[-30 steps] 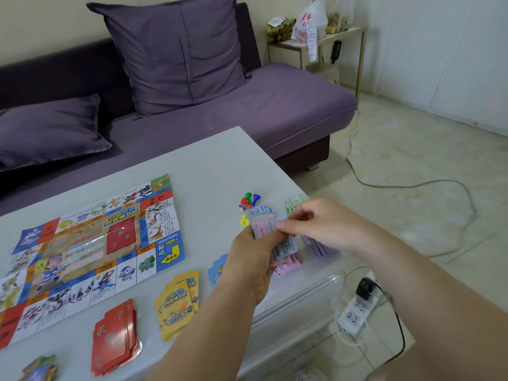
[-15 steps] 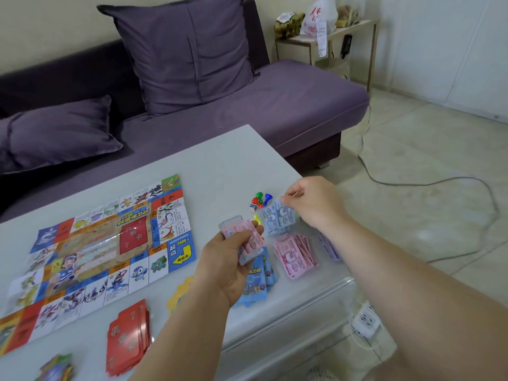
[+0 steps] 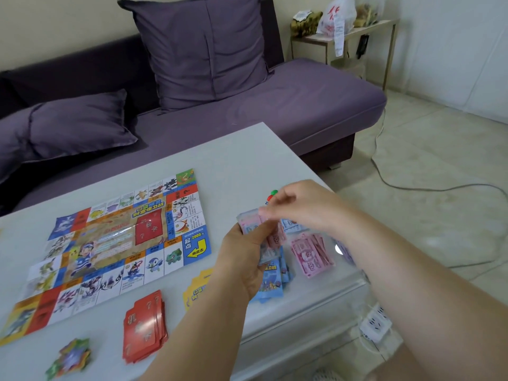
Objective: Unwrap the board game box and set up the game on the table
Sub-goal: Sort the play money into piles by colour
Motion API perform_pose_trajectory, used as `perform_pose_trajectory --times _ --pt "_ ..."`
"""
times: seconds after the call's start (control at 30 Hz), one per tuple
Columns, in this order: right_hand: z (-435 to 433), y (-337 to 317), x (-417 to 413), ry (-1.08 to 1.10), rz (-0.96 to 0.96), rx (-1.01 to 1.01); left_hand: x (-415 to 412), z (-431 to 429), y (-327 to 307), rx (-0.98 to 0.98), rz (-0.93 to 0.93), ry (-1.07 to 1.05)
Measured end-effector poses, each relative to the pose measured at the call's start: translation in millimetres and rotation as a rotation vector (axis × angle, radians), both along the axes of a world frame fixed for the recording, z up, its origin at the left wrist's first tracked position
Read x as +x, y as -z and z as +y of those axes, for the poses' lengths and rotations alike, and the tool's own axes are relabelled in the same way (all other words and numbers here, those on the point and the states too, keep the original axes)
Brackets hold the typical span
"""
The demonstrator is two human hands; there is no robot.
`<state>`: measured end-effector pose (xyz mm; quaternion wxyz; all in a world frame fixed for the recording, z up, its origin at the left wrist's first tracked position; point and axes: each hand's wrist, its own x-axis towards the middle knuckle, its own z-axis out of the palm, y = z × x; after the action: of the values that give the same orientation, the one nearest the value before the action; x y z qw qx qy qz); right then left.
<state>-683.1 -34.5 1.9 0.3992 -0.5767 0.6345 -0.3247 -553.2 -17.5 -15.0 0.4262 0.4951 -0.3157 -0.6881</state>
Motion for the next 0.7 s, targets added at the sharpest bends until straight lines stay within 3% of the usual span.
perform_pose_trajectory --times 0.2,0.3,0.5,0.6,0.7 --pt "11 5 -15 0.046 -0.002 -0.026 -2 14 -1 0.193 0.171 0.062" --pt "15 6 -32 0.081 0.022 -0.032 5 14 3 0.165 0.19 0.028" --pt "16 20 -28 0.053 0.256 0.013 9 11 12 0.088 0.123 -0.062" --pt "20 10 -23 0.067 0.153 0.002 2 13 11 0.039 0.049 -0.011" --pt "25 5 -14 -0.061 0.076 0.106 -4 11 11 0.006 0.033 0.014"
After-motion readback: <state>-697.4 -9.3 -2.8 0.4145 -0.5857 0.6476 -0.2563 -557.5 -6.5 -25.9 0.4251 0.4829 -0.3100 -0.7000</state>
